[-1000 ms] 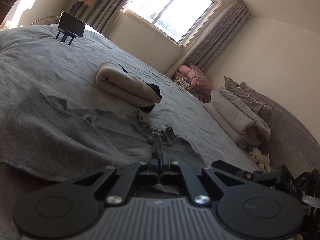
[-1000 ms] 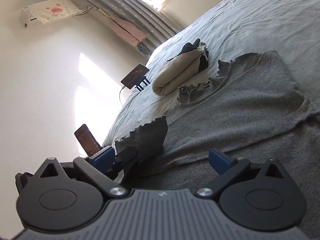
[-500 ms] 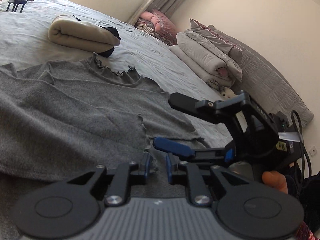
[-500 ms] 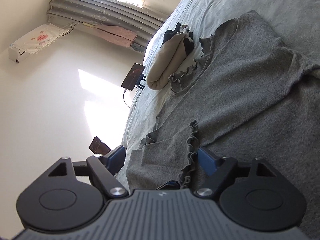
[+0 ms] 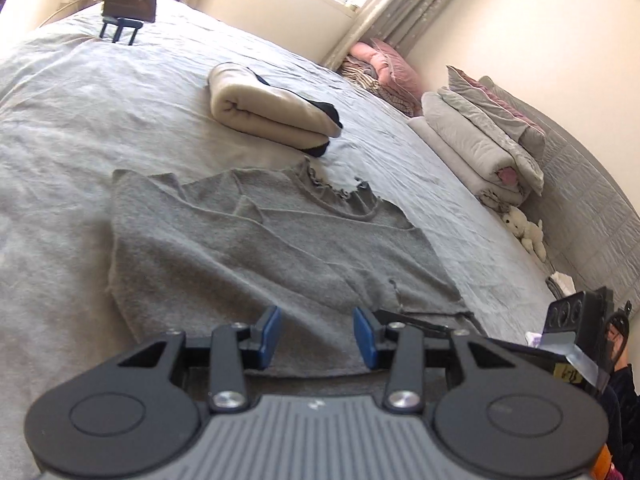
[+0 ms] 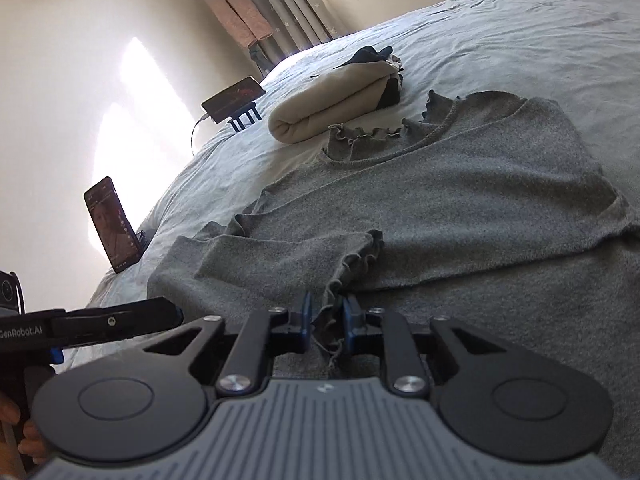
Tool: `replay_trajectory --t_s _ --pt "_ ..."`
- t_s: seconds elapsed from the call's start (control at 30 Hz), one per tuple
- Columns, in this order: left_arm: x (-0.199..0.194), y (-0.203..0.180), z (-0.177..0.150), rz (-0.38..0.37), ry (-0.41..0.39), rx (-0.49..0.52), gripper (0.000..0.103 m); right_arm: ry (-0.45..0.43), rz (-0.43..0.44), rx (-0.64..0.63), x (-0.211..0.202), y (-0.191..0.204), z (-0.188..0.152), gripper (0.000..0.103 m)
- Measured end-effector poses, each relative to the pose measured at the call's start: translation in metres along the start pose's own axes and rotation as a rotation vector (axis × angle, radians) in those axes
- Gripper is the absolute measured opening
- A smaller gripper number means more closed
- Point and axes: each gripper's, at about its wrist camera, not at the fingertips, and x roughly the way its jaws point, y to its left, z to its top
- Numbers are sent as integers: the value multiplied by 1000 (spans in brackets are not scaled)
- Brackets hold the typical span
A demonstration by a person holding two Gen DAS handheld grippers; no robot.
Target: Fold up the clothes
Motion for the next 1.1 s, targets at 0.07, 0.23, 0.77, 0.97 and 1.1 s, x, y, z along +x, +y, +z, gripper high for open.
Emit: replay_trajectory --t_s 0.07,0.23,0.77,0.97,1.1 --pt "-5 10 3 43 -17 -39 41 -2 36 -7 0 7 5 10" --pt "-12 33 9 147 -43 -161 42 -23 127 -23 1 35 34 9" --pt "-83 65 20 181 -268 -315 43 -29 317 -131 48 191 143 9" --pt "-84 79 18 191 -286 -363 43 -24 327 -183 58 226 151 9" --pt "-79 85 17 197 -282 -390 43 -44 332 -200 51 233 154 8"
